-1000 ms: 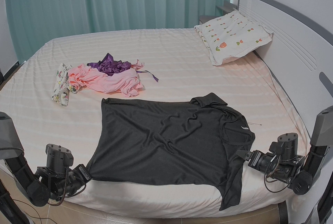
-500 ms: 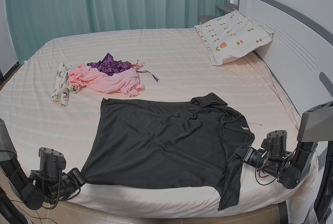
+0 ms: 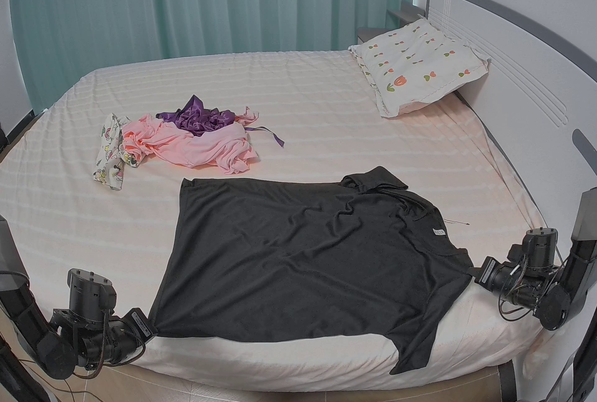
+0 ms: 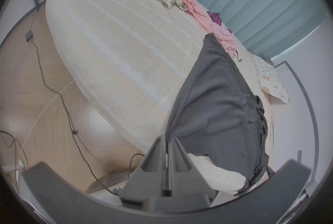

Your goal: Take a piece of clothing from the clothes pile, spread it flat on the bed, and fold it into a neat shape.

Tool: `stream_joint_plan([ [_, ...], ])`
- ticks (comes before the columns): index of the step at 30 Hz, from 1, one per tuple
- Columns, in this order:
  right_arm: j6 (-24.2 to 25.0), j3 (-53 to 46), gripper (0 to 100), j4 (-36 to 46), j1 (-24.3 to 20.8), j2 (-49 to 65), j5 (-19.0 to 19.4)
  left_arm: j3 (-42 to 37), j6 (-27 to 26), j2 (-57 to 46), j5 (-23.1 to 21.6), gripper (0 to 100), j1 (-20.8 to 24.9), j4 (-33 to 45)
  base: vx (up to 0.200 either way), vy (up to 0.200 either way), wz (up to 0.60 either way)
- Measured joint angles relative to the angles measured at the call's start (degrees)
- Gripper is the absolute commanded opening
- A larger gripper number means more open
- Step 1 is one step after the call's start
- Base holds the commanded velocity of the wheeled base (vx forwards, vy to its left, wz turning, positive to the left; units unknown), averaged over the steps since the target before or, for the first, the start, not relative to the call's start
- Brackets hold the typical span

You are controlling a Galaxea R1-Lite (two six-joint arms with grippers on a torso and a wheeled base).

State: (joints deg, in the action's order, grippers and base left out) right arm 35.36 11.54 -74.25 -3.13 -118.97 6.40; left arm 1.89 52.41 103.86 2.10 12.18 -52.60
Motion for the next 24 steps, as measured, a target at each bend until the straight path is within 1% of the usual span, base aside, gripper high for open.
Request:
stream_joint_plan([
  [5, -2.90, -0.96, 0, 0.09, 4.92, 1.30, 4.99, -0.32, 0.85, -0.04, -1.28, 0, -0.66, -0.02, 0.000, 0.000, 0.00],
  [7, -4.94, -0.48, 0, 0.07, 6.96, 1.46, 7.06, -0.44, 1.01, -0.09, -1.45, 0, -1.24, -0.02, 0.000, 0.000, 0.00],
  [10, -6.41, 0.30, 0, 0.13, 8.51, 1.49, 7.89, -0.51, 1.10, -0.11, -1.74, 0, -2.45, -0.05, 0.000, 0.000, 0.00],
  [17, -6.63, 3.69, 0, 1.96, 9.55, 0.54, 8.07, -0.68, 1.12, -0.06, -2.02, 0, -3.39, -1.65, 0.000, 0.000, 0.00],
  [18, -6.66, 4.05, 100, 2.62, 9.58, 0.39, 8.07, -0.74, 1.10, -0.01, -2.02, 0, -3.43, -2.00, 0.000, 0.000, 0.00],
  [22, -6.72, 5.07, 100, 5.52, 9.55, -0.27, 8.05, -0.84, 1.12, 0.18, -2.07, 0, -3.47, -3.54, 0.000, 0.000, 0.00],
  [24, -6.72, 5.32, 100, 5.63, 9.46, -0.49, 8.18, -0.85, 1.10, 0.24, -2.10, 0, -3.43, -3.83, 0.000, 0.000, 0.00],
])
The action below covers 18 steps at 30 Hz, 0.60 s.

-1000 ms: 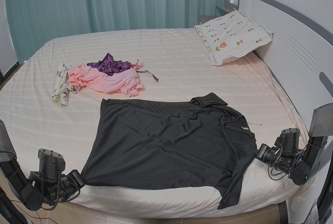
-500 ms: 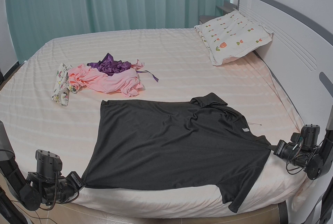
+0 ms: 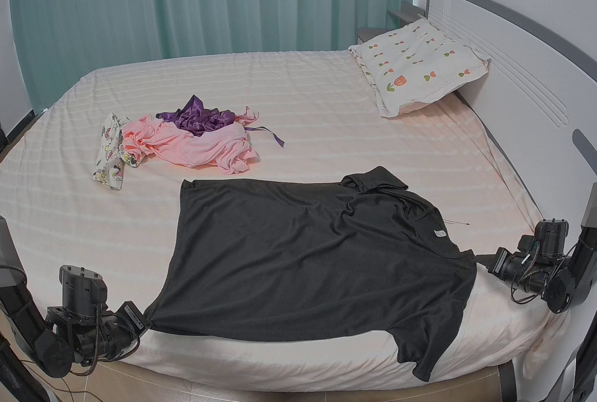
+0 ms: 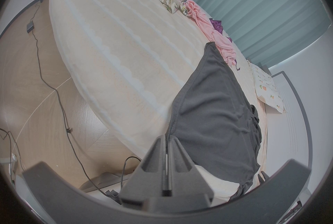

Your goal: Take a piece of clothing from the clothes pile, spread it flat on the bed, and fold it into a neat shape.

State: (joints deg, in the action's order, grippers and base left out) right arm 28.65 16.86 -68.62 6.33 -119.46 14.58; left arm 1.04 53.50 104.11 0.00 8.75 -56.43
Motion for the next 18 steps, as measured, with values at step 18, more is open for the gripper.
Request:
stream_joint_plan([
  [18, 0.57, -14.02, 100, 0.79, -8.74, 7.13, 1.91, -0.02, 0.13, 0.02, -0.18, 0, 0.28, -0.12, 0.000, 0.000, 0.00],
])
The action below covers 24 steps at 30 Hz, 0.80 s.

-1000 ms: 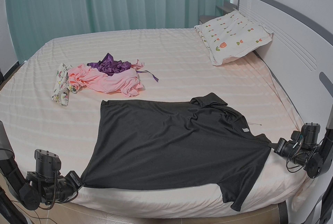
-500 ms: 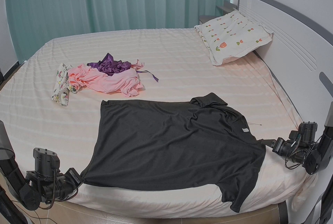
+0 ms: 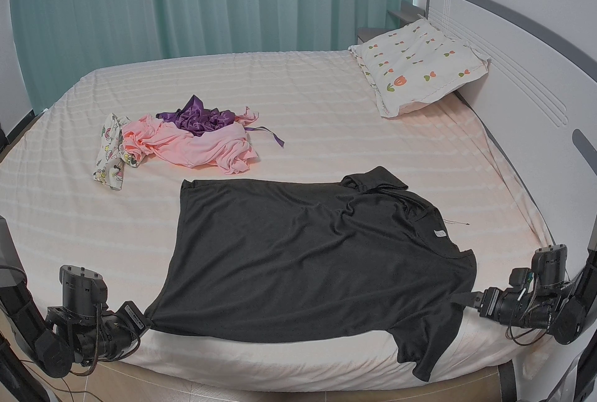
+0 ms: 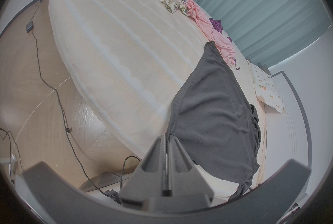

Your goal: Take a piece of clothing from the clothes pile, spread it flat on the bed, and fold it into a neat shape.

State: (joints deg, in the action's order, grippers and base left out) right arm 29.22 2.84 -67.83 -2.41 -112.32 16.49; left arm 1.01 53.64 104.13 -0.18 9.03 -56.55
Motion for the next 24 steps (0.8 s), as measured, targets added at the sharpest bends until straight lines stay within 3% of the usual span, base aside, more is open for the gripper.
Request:
stream_joint_plan([
  [10, 0.12, -1.79, 100, 12.87, -8.85, 5.77, -1.33, 0.00, 1.01, -0.20, -2.16, 0, 0.02, -0.02, 0.000, 0.000, 0.00],
  [18, 0.50, -1.83, 100, 7.59, -12.65, 3.06, -6.79, 0.00, 1.27, -0.28, -2.50, 0, -0.02, 0.00, 0.000, 0.000, 0.00],
  [24, 0.67, -1.83, 100, 5.42, -14.09, 0.00, -7.80, 0.00, 1.29, -0.27, -2.50, 0, -0.22, 0.00, 0.000, 0.000, 0.00],
])
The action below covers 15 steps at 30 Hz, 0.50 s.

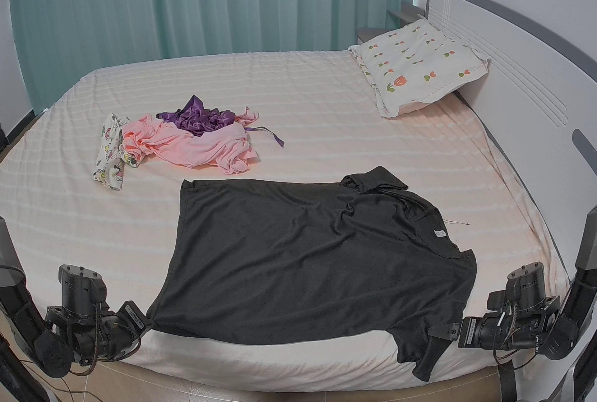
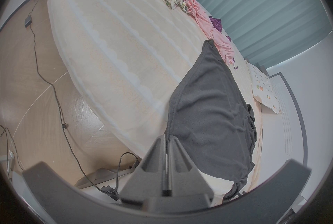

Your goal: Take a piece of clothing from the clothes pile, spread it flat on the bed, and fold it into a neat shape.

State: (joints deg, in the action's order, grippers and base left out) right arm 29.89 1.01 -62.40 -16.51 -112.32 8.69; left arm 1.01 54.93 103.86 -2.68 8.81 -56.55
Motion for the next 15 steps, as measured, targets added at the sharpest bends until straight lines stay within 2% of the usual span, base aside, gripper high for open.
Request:
stream_joint_plan([
  [5, 0.07, 0.00, 100, -1.87, -0.27, -1.87, 0.06, 0.00, 0.00, -0.01, 0.00, 0, -0.06, 0.00, 0.000, 0.000, 0.00],
  [6, 0.10, 0.00, 0, -2.33, -0.28, -2.23, 0.06, 0.00, -0.02, -0.01, 0.00, 0, -0.09, 0.00, 0.000, 0.000, 0.00],
  [15, 1.48, 0.00, 0, -5.53, 0.15, -5.07, -0.16, -0.02, -0.02, 0.00, 0.01, 0, -0.11, 0.04, 0.000, 0.000, 0.00],
])
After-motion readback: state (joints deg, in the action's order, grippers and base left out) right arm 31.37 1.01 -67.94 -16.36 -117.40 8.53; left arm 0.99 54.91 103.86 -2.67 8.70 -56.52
